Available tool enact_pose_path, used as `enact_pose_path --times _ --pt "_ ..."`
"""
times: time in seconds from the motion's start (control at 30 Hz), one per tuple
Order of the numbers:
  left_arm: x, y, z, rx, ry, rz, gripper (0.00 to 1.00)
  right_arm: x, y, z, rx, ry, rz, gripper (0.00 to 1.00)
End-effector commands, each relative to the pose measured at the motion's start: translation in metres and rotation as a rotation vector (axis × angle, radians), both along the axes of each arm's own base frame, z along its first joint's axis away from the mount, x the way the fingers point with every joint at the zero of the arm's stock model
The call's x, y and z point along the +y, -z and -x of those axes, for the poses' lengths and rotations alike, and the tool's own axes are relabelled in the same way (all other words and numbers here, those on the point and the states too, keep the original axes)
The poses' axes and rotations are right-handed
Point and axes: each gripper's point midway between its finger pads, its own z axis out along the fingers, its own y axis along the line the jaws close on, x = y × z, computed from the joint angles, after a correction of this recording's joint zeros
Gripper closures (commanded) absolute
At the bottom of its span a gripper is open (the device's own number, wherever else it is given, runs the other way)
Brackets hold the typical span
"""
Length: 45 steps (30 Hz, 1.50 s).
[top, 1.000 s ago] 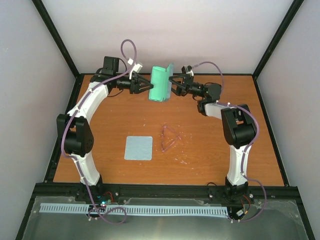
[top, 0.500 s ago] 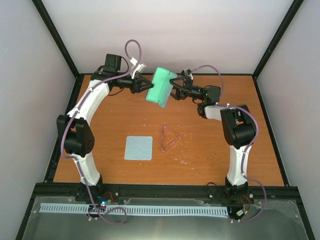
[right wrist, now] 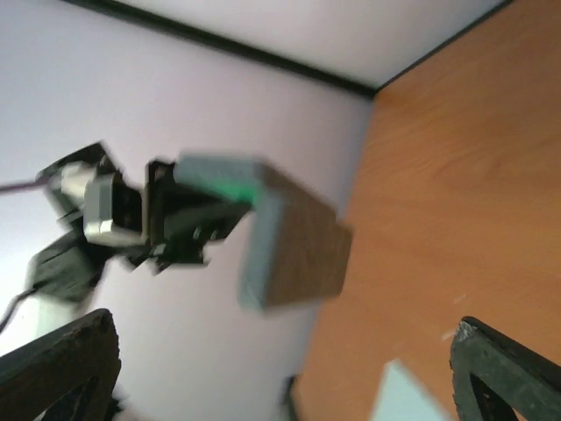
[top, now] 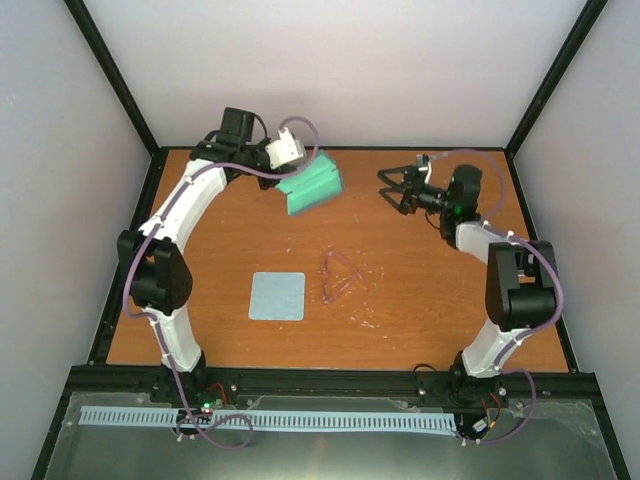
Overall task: Organize the sunglasses
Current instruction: Place the sunglasses case at the center of the board.
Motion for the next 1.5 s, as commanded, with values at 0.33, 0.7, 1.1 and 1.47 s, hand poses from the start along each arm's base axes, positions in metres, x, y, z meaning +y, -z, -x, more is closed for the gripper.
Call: enact_pose_path --times 0.33,0.7,1.1,1.47 --pt "-0.025 0.119 0.011 -0.149 0.202 -0.484 0.99 -0.042 0.062 0.009 0.103 0.108 0.54 0.0" --pt "-0.021 0.173 -0.024 -0.167 0.135 -0.665 0.99 -0.04 0.082 0.033 0.124 0.076 0.525 0.0" --pt "-0.034 0.17 -0.068 -0.235 0.028 -0.642 0.98 -0.041 0.09 0.024 0.142 0.031 0.519 0.0" --pt "-0.038 0.133 -0.054 -0.19 -0.065 -0.558 0.99 -0.038 0.089 0.012 0.129 -0.007 0.496 0.0"
